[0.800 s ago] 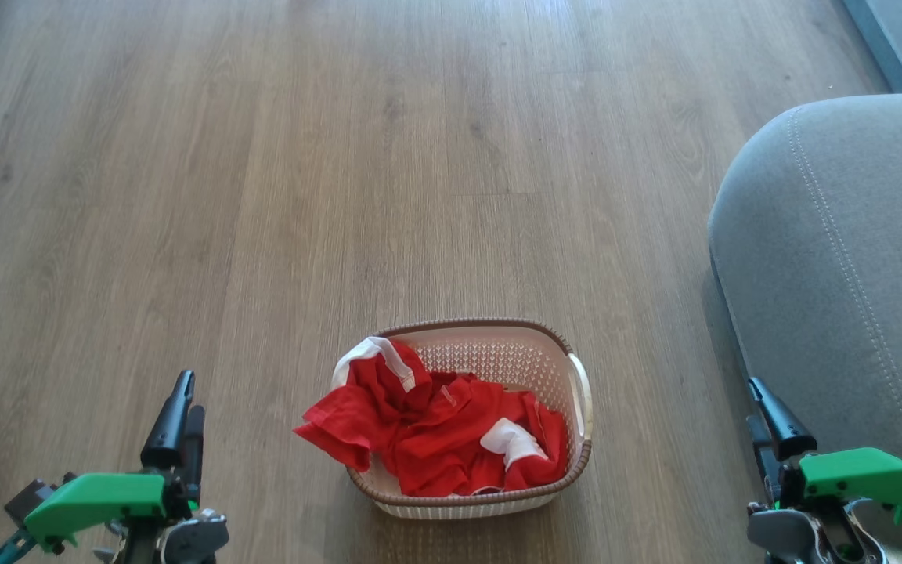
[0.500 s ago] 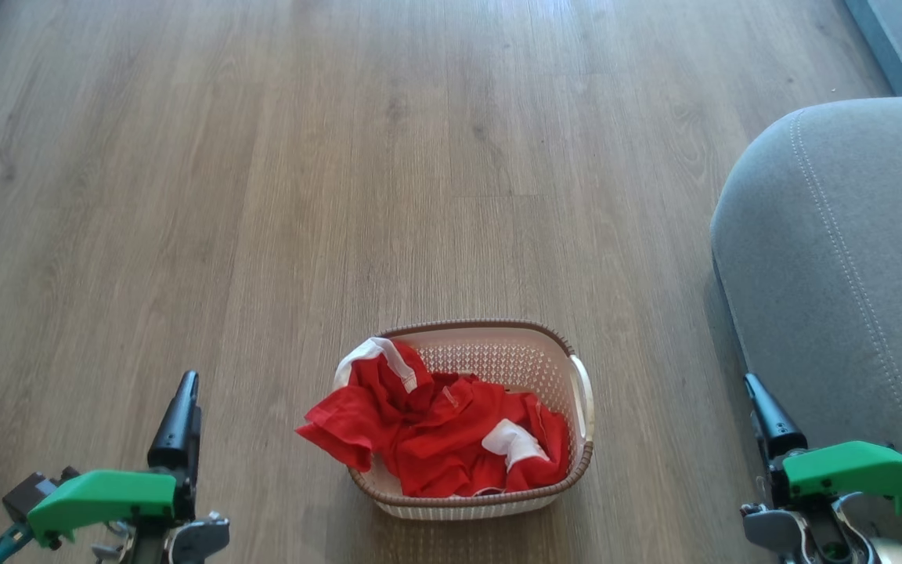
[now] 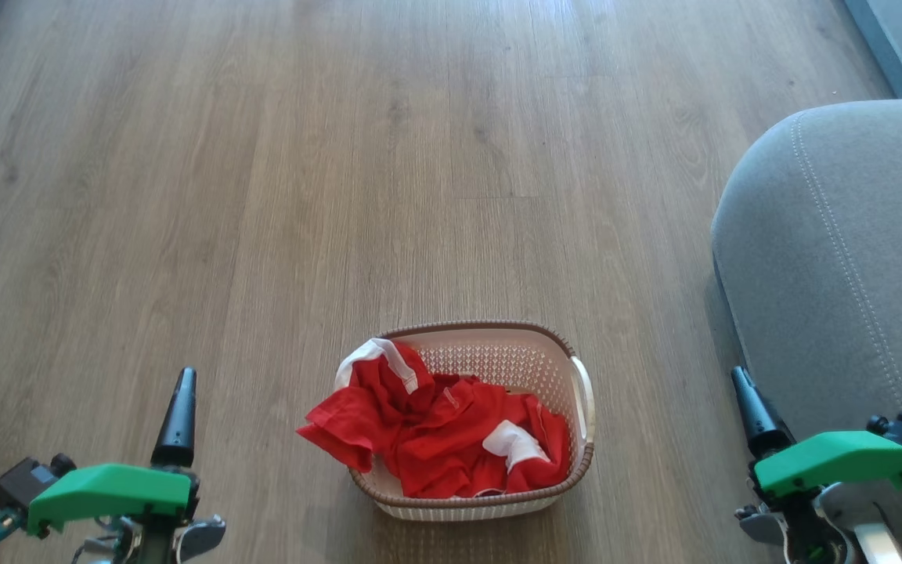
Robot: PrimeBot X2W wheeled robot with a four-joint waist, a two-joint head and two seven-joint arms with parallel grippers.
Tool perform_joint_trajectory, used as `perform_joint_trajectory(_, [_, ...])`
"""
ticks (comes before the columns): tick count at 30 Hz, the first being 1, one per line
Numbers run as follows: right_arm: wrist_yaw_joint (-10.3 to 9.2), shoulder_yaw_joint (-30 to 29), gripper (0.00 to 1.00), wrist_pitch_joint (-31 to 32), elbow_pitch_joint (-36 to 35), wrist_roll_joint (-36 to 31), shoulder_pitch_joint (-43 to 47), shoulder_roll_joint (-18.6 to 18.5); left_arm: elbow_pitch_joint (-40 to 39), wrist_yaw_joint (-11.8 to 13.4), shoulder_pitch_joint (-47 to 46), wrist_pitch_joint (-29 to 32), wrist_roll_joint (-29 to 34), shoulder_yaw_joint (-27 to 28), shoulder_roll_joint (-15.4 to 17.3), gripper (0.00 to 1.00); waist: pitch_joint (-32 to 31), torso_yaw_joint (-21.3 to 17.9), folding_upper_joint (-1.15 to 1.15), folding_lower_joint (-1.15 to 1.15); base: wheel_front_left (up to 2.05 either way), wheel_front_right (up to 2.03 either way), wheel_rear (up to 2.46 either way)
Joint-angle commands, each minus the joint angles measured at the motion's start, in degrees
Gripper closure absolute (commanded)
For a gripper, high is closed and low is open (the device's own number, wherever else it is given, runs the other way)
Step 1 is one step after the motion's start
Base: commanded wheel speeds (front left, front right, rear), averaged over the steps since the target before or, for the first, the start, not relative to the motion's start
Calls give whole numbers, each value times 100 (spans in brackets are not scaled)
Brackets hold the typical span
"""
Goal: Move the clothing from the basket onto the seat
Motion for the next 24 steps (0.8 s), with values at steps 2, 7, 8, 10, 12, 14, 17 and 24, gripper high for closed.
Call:
perform_joint_trajectory(2, [15, 135, 0, -93, -242, -326, -303, -156, -240, -15, -211, -76, 313, 100, 91, 0, -3, 3, 0, 0, 0, 0, 0])
perform_joint_trajectory(7, [16, 371, 0, -177, -279, -690, -343, -287, -274, -18, -189, -161, 694, 121, 79, 0, -5, 5, 0, 0, 0, 0, 0])
perform_joint_trajectory(8, [17, 429, 0, -194, -286, -745, -354, -319, -281, -18, -184, -178, 759, 120, 78, 0, -6, 7, 0, 0, 0, 0, 0])
perform_joint_trajectory(10, [17, 487, 0, -211, -294, -796, -363, -353, -288, -18, -180, -195, 821, 119, 79, 0, -6, 9, 0, 0, 0, 0, 0])
perform_joint_trajectory(12, [18, 593, 0, -245, -310, -893, -383, -430, -301, -19, -173, -229, 944, 124, 81, 0, -5, 14, 0, 0, 0, 0, 0])
perform_joint_trajectory(14, [18, 684, 0, -278, -333, -981, -400, -504, -312, -20, -167, -263, 1059, 132, 83, 0, -5, 19, 0, 0, 0, 0, 0])
perform_joint_trajectory(17, [19, 793, 0, -329, -364, -1126, -422, -603, -320, -21, -154, -315, 1230, 150, 96, 0, -3, 23, 0, 0, 0, 0, 0])
perform_joint_trajectory(24, [22, 1050, 0, -464, -415, -1625, -480, -808, -306, -24, -126, -451, 1740, 175, 159, 0, 3, 15, 0, 0, 0, 0, 0])
